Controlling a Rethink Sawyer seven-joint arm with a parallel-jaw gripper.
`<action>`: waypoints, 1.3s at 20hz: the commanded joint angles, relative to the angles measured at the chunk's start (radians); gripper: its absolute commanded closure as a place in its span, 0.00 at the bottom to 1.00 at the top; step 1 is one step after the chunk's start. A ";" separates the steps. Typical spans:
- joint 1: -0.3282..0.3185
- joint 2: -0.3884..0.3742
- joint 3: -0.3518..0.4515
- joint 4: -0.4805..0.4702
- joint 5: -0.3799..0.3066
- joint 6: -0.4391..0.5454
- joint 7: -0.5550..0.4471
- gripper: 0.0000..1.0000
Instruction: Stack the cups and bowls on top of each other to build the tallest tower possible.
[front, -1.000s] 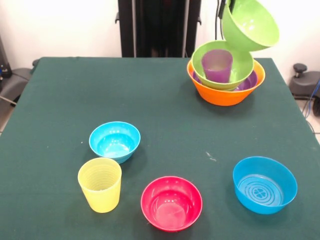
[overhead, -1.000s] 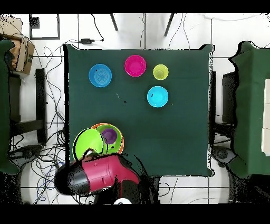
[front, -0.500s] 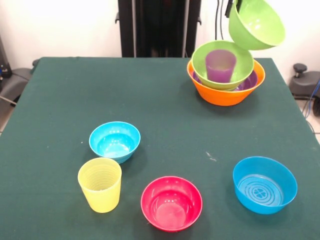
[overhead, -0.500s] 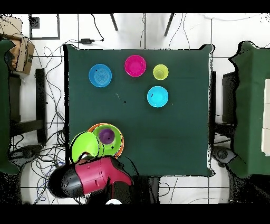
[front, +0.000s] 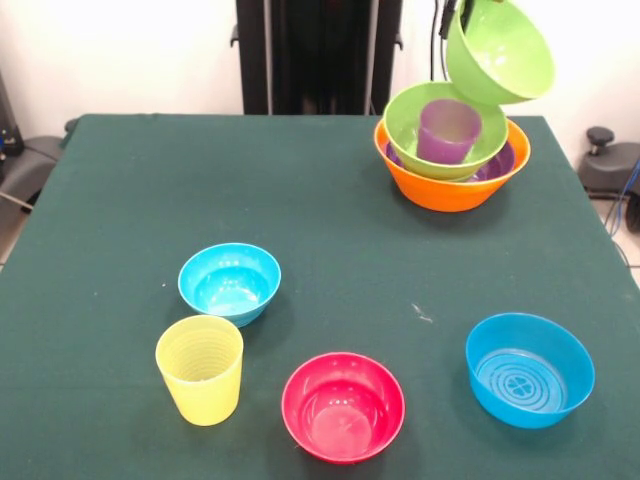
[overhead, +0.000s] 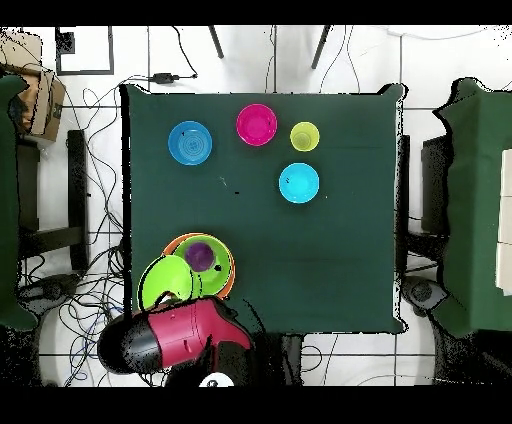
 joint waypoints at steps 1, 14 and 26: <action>0.023 0.045 0.008 0.043 0.043 -0.049 0.120 1.00; 0.038 0.069 0.005 0.014 0.052 -0.046 0.111 1.00; -0.018 0.121 0.032 -0.028 0.046 -0.068 0.057 1.00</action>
